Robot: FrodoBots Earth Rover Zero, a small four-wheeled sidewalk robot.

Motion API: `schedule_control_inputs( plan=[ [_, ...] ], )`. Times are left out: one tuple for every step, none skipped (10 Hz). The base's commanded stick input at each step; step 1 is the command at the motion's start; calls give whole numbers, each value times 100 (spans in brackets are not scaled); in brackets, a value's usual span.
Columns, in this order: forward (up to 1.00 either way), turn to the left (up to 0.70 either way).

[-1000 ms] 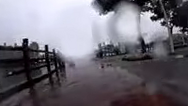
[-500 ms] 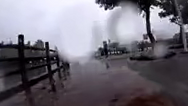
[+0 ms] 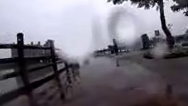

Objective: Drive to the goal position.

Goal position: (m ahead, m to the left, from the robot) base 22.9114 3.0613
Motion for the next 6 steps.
schedule_control_inputs(
  plan=[
    [100,0],
    [100,0],
    [100,-3],
    [100,-1],
    [100,4],
    [100,4]
  ],
)
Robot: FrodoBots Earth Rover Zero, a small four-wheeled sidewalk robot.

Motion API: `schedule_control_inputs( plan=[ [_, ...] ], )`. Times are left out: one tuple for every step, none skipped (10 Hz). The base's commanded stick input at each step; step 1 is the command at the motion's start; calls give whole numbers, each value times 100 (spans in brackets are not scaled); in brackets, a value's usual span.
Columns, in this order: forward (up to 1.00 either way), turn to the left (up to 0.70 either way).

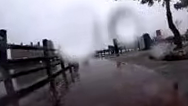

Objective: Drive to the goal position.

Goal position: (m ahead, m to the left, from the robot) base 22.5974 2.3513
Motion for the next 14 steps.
schedule_control_inputs(
  plan=[
    [100,-6],
    [99,-5],
    [93,5],
    [96,0],
    [100,-5],
    [100,5],
    [100,-14],
    [100,-9],
    [100,-3],
    [100,-9],
    [100,-14],
    [100,-6],
    [100,-1],
    [100,-10]
  ],
)
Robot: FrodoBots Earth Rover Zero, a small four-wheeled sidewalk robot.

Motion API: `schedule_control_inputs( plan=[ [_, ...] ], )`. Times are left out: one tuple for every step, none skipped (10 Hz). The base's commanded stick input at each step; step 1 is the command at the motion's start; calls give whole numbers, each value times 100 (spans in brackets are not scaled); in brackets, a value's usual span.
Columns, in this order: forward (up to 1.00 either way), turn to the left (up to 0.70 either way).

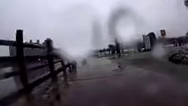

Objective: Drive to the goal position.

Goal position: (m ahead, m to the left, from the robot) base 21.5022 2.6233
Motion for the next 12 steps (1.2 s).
schedule_control_inputs(
  plan=[
    [100,-22],
    [21,0],
    [0,-15],
    [0,-9],
    [0,0],
    [0,0],
    [0,0],
    [0,0],
    [0,0],
    [0,0],
    [0,0],
    [0,0]
  ],
)
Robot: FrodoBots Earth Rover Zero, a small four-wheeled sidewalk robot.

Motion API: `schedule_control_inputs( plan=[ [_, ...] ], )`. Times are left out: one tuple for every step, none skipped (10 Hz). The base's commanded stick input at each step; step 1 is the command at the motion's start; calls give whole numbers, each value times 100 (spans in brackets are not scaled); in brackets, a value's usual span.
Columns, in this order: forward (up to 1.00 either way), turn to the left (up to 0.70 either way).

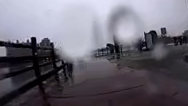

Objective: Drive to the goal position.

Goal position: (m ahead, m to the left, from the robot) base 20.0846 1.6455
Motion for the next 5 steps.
schedule_control_inputs(
  plan=[
    [0,0],
    [-15,0],
    [50,0],
    [43,0],
    [-63,0]
  ],
)
